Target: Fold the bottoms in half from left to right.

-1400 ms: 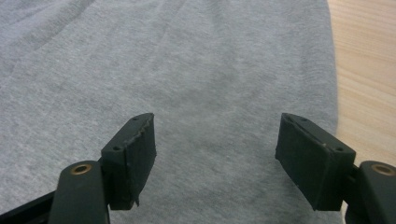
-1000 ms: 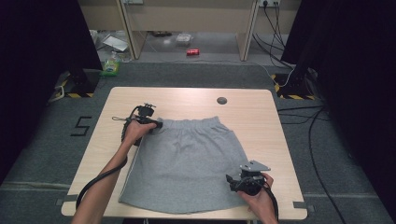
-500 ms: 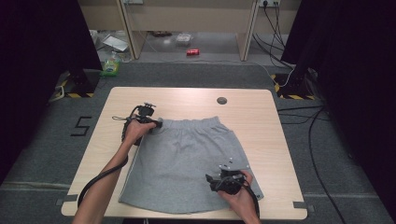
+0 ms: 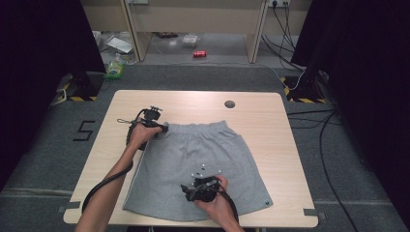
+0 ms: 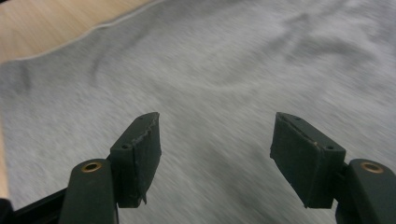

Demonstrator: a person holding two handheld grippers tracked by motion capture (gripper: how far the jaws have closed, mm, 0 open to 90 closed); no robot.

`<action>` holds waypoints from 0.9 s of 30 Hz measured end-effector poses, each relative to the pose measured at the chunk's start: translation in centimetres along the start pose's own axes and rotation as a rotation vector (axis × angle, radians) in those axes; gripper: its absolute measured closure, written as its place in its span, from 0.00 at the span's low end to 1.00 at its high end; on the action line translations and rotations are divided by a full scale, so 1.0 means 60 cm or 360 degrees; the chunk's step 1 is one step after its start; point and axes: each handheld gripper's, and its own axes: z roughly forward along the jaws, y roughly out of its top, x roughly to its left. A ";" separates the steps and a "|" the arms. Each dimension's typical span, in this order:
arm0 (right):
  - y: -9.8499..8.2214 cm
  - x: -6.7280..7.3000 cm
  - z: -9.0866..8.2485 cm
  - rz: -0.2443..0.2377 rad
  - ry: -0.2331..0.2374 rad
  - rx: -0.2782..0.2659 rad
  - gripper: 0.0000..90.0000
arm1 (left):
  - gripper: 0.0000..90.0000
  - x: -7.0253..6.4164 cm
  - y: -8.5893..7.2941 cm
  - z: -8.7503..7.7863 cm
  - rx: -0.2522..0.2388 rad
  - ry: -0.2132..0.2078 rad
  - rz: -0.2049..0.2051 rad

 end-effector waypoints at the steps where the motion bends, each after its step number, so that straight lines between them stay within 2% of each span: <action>1: 0.004 0.007 0.004 -0.0001 0.0006 0.0003 0.38 | 0.83 -0.001 0.000 0.000 0.0001 0.0002 -0.0001; 6: 0.028 0.045 0.030 -0.0050 0.0091 0.0002 0.38 | 0.83 -0.001 0.001 0.000 0.0003 0.0002 0.0007; 8: 0.035 0.059 0.041 -0.0094 0.0113 -0.0004 0.38 | 0.82 0.000 0.000 0.000 0.0002 -0.0001 0.0007; 13: 0.043 0.097 0.071 -0.0141 0.0198 0.0035 0.37 | 0.82 0.000 0.001 0.000 0.0003 -0.0001 0.0013; 15: 0.045 0.110 0.080 -0.0190 0.0209 0.0044 0.37 | 0.82 0.000 0.001 0.000 0.0004 -0.0002 0.0015; 18: 0.049 0.128 0.092 -0.0210 0.0237 0.0052 0.37 | 0.82 0.000 0.000 0.000 0.0003 0.0000 0.0019; 24: 0.055 0.151 0.103 -0.0212 0.0281 0.0056 0.37 | 0.82 0.001 0.001 0.000 0.0005 -0.0004 0.0017; 26: 0.058 0.155 0.107 -0.0259 0.0278 0.0056 0.36 | 0.82 0.001 0.001 0.000 0.0007 -0.0006 0.0014; 27: 0.058 0.159 0.109 -0.0240 0.0283 0.0059 0.36 | 0.82 0.000 0.001 0.000 0.0004 -0.0005 0.0012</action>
